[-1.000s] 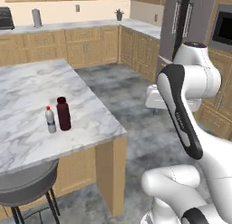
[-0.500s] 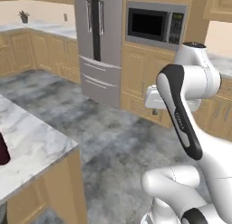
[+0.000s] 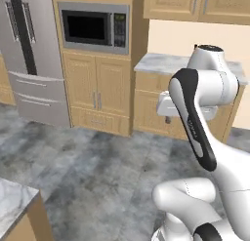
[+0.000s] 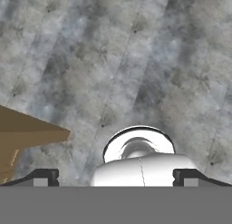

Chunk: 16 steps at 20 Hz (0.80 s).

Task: Place the drinks on the dining counter in a tight cluster.

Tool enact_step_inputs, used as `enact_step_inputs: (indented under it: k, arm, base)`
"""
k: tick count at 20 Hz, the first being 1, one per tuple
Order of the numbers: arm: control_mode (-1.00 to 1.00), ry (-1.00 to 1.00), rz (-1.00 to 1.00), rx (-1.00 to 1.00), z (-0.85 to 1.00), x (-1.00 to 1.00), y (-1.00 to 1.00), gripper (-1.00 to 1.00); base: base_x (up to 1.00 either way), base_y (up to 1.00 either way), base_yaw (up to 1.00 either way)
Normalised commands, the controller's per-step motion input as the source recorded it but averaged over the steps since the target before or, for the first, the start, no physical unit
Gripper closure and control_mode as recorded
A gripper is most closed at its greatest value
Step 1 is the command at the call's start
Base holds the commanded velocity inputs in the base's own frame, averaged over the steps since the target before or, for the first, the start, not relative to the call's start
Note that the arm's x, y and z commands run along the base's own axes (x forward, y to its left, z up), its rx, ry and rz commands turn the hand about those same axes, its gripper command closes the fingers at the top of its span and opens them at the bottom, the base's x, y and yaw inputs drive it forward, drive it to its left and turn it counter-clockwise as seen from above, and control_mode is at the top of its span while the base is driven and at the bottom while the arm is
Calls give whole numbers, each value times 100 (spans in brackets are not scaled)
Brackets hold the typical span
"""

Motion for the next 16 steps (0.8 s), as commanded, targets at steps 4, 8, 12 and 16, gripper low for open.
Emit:
enact_step_inputs:
  k: [4, 8, 12, 16]
  arm:
    - [100, 0, 0, 0, 0, 0, 0, -100]
    - [100, 0, 0, 0, 0, 0, 0, -100]
    - [100, 0, 0, 0, 0, 0, 0, -100]
    - [100, 0, 0, 0, 0, 0, 0, -100]
  base:
    - [46, -28, -43]
    - [70, -16, -44]
    - [93, -3, -40]
    - [100, 9, -41]
